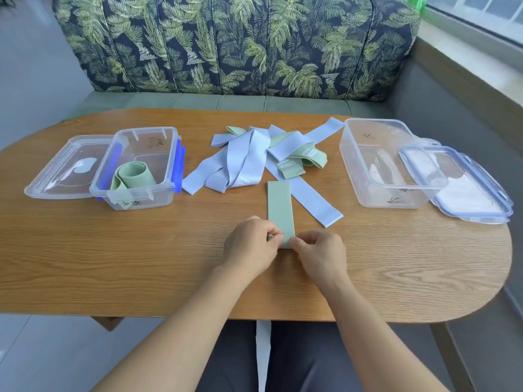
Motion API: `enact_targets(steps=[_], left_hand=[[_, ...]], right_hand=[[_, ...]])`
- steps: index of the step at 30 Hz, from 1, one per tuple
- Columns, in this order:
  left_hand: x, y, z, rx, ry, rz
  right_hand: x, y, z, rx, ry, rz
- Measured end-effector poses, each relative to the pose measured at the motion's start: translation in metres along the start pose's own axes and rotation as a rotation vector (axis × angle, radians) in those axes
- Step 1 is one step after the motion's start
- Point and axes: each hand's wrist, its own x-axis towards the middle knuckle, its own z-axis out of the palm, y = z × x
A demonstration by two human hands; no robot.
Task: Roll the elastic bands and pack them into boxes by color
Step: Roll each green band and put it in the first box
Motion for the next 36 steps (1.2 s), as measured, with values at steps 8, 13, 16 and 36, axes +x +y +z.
enact_targets(steps=[8, 13, 16, 36], left_hand=[[-0.002, -0.005, 0.007, -0.233, 0.134, -0.166], [-0.003, -0.001, 0.011, -0.121, 0.111, -0.057], [0.003, 0.000, 0.011, -0.069, 0.108, -0.063], [0.033, 0.004, 0.000, -0.251, 0.104, -0.205]], right_hand=[[0.019, -0.012, -0.004, -0.047, -0.054, 0.102], [0.033, -0.017, -0.005, -0.061, -0.068, 0.131], [0.038, -0.018, -0.006, -0.061, -0.083, 0.151], [0.041, -0.015, -0.002, 0.079, -0.068, 0.122]])
